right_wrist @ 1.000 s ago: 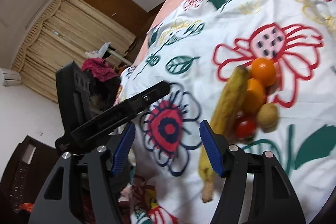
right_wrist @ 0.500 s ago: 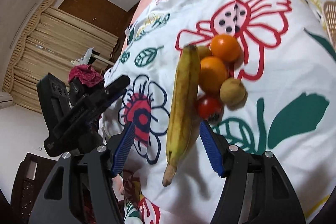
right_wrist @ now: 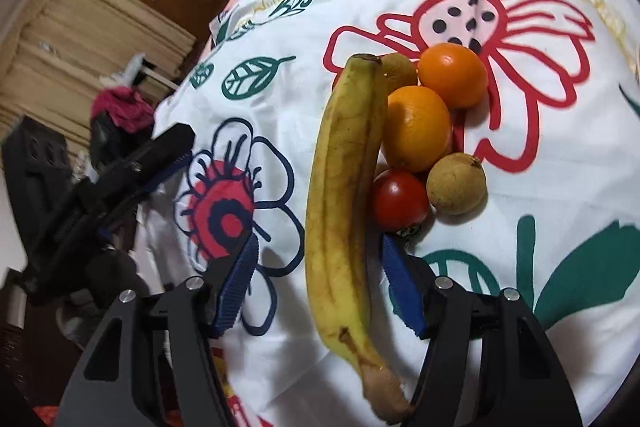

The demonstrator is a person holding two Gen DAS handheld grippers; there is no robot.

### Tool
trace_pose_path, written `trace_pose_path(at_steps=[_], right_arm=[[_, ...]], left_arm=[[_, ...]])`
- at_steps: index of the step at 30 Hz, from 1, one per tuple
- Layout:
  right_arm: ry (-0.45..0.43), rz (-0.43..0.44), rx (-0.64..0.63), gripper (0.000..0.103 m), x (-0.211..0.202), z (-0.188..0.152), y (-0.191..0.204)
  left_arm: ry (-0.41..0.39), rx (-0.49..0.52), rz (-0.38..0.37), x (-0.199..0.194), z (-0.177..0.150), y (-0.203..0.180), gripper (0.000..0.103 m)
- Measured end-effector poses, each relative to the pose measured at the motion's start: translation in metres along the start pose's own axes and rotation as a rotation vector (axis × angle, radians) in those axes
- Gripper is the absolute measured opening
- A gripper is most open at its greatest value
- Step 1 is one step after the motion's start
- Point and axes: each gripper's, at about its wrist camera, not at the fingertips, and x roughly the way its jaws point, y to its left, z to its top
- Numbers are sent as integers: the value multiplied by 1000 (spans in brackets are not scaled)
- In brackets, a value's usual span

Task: Organize fruits
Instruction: 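Close the right tool around the banana's middle, then lift the banana with the right tool and carry it toward the basket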

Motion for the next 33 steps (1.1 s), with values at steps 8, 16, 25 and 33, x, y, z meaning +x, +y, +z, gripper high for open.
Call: trace_pose_path(at_steps=[8, 16, 25, 33], right_arm=[[-31, -39, -20, 29, -7, -7, -9], [-85, 107, -21, 27, -36, -16, -11], [-112, 121, -49, 27, -52, -21, -9], [-141, 40, -75, 35, -38, -9, 0]], left_arm=[[-1, 2, 6, -1, 0, 1, 75], [11, 27, 23, 4, -1, -11, 76], [22, 60, 34, 10, -3, -28, 76], [22, 49, 32, 10, -2, -24, 76]])
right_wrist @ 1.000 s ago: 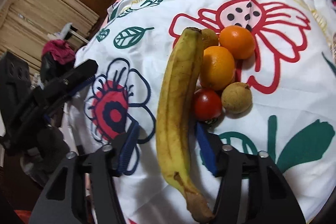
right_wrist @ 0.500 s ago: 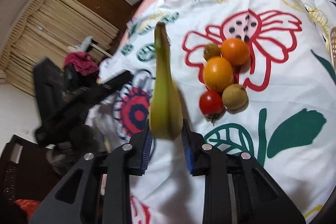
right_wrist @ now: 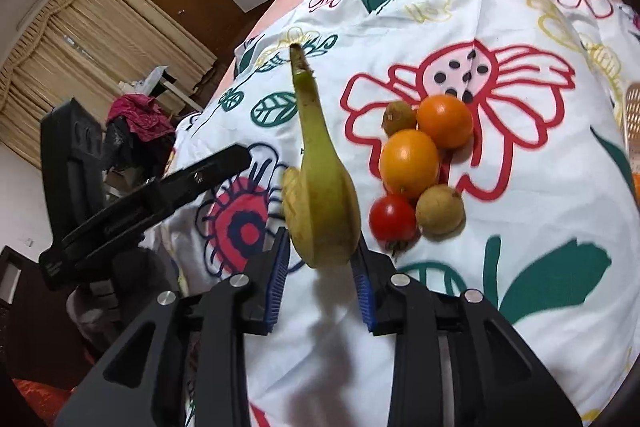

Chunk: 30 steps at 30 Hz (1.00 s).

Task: Organize fruits
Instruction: 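Lift the banana with the right tool and carry it toward the basket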

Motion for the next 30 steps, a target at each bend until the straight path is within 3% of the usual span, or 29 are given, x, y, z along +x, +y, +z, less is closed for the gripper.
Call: trace_pose_path(at_steps=[4, 18, 30], right_arm=[[-20, -36, -5, 43, 4, 6, 0], [-102, -80, -63, 38, 4, 25, 6], [-119, 32, 29, 28, -13, 32, -7]], left_arm=[[-2, -5, -4, -1, 0, 4, 76], [-3, -6, -2, -1, 1, 6, 76], [-12, -17, 1, -3, 2, 8, 76]])
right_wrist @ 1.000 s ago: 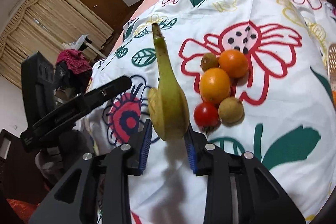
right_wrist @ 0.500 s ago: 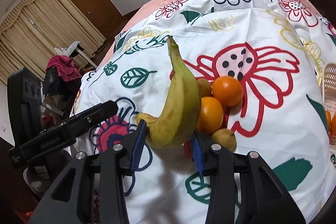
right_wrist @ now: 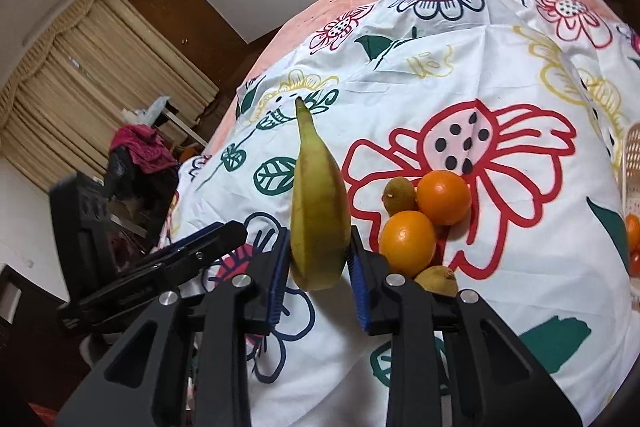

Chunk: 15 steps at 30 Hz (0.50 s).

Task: Organize fruits
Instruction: 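Lift the banana with the right tool and carry it toward the basket, then lower the banana into the basket with the right tool while the left tool grasps a red tomato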

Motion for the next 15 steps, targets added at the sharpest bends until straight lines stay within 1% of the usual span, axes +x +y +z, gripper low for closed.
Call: trace_pose_path(at_steps=[3, 8, 13, 15], right_arm=[[-18, 26, 43, 27, -14, 1, -10], [-75, 34, 101, 27, -48, 1, -29], [-125, 13, 138, 27, -85, -5, -51], [-156, 9, 178, 27, -103, -9, -67]], left_arm=[[-2, 3, 0, -1, 0, -1, 76], [3, 20, -3, -1, -2, -7, 76], [12, 48, -3, 2, -3, -19, 76], [14, 66, -1, 4, -4, -25, 76]])
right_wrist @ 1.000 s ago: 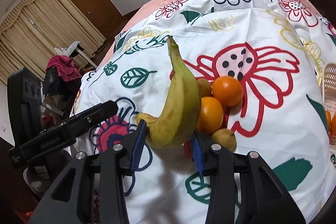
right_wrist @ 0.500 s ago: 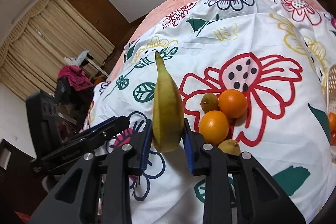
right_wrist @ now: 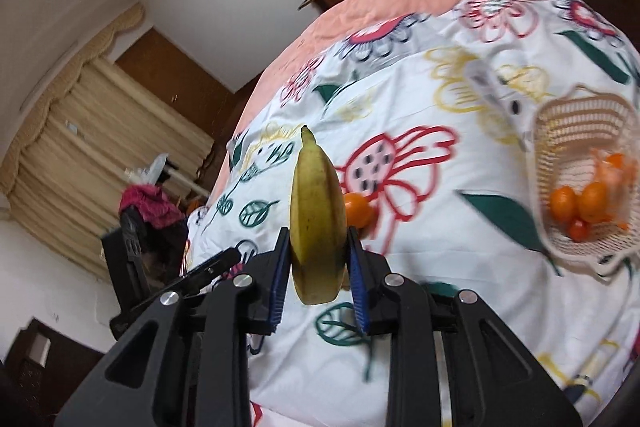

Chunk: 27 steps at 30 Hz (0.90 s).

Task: Organize fruits
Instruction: 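Lower the banana into the basket with the right tool while the left tool grasps a red tomato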

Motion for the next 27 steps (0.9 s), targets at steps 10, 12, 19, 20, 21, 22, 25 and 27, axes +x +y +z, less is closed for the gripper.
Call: trace_pose_path(at_steps=[10, 12, 19, 20, 21, 22, 25, 27], right_arm=[[-143, -62, 147, 27, -60, 11, -71], [-160, -70, 167, 27, -67, 11, -83], [-193, -107, 249, 27, -79, 8, -121], [-198, -112, 261, 27, -80, 8, -127], [-200, -114, 270, 27, -80, 8, -131], [-204, -116, 282, 27, -81, 8, -137], [-212, -137, 313, 27, -81, 7, -153], [-214, -151, 333, 27, -79, 7, -164]], left_arm=[[37, 150, 7, 20, -12, -50, 76], [47, 188, 3, 25, -16, -61, 76], [91, 322, 4, 45, -35, -91, 60], [90, 335, 5, 46, -36, -93, 59], [93, 342, 1, 47, -36, -95, 56], [95, 346, 1, 48, -37, -97, 56], [96, 366, 6, 50, -38, -100, 52], [96, 381, 4, 53, -38, -103, 47]])
